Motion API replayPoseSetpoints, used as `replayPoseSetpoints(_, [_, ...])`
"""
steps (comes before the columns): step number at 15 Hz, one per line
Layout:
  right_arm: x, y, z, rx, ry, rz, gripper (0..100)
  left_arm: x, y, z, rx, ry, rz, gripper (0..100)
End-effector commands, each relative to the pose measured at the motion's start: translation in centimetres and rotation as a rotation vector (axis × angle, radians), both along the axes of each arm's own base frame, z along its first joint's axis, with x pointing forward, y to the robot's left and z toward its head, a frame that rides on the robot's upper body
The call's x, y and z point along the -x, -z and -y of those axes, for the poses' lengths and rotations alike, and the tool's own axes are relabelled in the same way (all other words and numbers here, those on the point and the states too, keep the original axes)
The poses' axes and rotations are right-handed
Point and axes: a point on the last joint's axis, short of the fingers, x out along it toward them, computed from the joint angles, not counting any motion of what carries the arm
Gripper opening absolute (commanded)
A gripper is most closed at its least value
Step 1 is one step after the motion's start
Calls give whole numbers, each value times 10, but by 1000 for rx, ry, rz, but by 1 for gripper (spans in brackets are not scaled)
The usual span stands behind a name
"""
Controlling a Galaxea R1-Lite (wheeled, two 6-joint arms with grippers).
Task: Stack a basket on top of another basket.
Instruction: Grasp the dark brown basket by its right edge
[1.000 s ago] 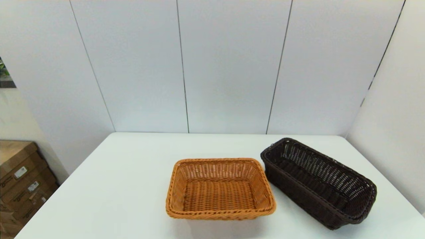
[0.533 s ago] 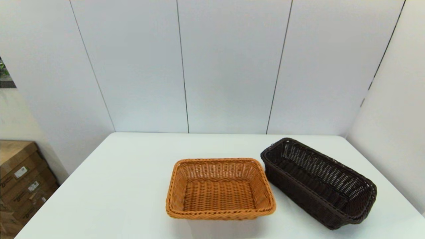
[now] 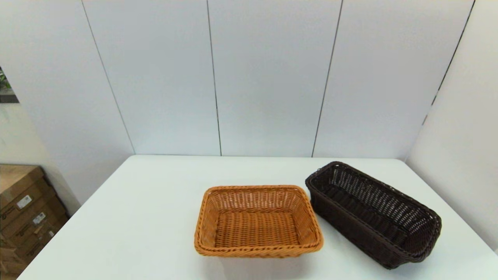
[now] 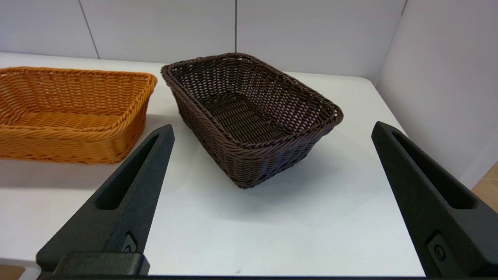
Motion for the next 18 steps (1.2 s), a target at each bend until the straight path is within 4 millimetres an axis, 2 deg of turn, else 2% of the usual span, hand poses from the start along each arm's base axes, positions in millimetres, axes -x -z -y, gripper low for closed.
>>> replayPoseSetpoints(1, [0,0,0,1,0,0,100,0,2,0,11,-3,-7,100])
replayPoseSetpoints(18, [0,0,0,1,0,0,100,0,2,0,45,-3,-7,100])
